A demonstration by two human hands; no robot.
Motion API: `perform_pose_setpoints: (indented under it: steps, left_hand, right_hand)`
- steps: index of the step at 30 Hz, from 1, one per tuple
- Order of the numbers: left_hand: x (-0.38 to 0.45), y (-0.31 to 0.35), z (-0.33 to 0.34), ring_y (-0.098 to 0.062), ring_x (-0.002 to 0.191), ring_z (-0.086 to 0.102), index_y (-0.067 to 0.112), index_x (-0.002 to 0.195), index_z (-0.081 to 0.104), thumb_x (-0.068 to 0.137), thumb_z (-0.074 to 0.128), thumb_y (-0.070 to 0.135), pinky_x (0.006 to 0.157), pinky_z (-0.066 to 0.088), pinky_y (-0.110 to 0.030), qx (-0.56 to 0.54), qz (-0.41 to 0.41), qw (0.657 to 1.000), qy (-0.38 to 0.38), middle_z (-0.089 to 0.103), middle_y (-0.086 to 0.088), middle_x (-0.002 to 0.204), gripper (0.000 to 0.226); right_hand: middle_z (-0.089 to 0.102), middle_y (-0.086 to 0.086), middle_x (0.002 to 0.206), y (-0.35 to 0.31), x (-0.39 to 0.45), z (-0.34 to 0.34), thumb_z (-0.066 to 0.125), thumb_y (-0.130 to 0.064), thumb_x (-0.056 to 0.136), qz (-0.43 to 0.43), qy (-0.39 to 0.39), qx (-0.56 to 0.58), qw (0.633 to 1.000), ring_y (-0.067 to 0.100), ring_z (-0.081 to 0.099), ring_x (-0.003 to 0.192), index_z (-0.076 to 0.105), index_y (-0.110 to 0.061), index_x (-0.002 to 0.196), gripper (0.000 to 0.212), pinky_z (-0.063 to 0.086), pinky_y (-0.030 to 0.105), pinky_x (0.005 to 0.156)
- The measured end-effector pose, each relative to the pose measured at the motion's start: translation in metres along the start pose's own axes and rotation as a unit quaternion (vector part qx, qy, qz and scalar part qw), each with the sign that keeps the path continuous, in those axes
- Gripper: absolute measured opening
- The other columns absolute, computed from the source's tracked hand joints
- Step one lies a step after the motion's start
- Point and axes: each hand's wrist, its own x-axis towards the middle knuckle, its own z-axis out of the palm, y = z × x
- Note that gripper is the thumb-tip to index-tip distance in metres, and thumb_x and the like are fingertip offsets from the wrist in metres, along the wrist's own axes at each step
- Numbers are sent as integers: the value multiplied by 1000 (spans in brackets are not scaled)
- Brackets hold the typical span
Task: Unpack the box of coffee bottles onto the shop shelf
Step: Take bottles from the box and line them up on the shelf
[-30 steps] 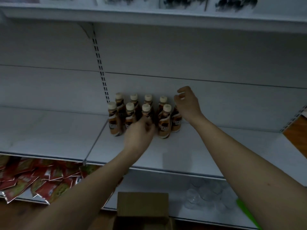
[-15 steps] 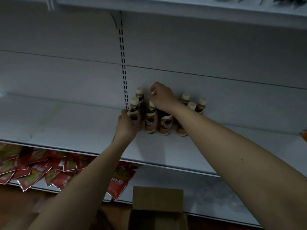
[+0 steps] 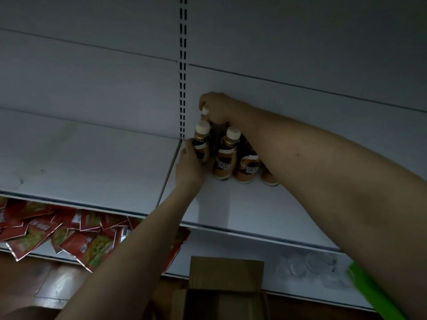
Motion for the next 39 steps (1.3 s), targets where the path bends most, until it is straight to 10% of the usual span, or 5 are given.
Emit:
perform_pose_setpoints:
  steps: [14, 20, 27, 39]
  left_hand:
    - [12, -7, 1, -32, 120, 54, 16, 145, 27, 79, 73, 30, 92, 48, -44, -20, -37, 999, -31, 50, -13, 137, 81]
    - [-25, 3, -5, -32, 107, 49, 7, 121, 56, 87, 65, 33, 88, 45, -43, 54, 85, 982, 162, 58, -14, 114, 44]
    - [-24, 33, 20, -31, 111, 57, 14, 134, 46, 84, 64, 41, 78, 46, -39, 99, 131, 985, 50, 62, -10, 121, 59]
    - [-19, 50, 27, -29, 102, 63, 21, 151, 20, 90, 60, 19, 68, 38, -29, 113, 108, 987, 41, 63, -12, 119, 73]
  right_hand:
    - [44, 13, 144, 2, 4, -2, 59, -14, 94, 4, 3, 36, 999, 27, 47, 128, 50, -7, 134, 42, 39, 26, 95]
    - [46, 15, 141, 15, -14, -30, 56, -20, 95, 16, 94, 62, 994, 28, 49, 124, 46, -3, 135, 44, 41, 28, 95]
    - [51, 23, 138, 45, -31, -23, 62, -21, 92, 123, 21, 21, 992, 35, 56, 120, 45, 4, 136, 53, 49, 36, 95]
    - [46, 17, 142, 55, -32, -3, 59, -18, 93, 59, 11, 40, 997, 33, 48, 126, 49, -4, 133, 44, 40, 34, 98]
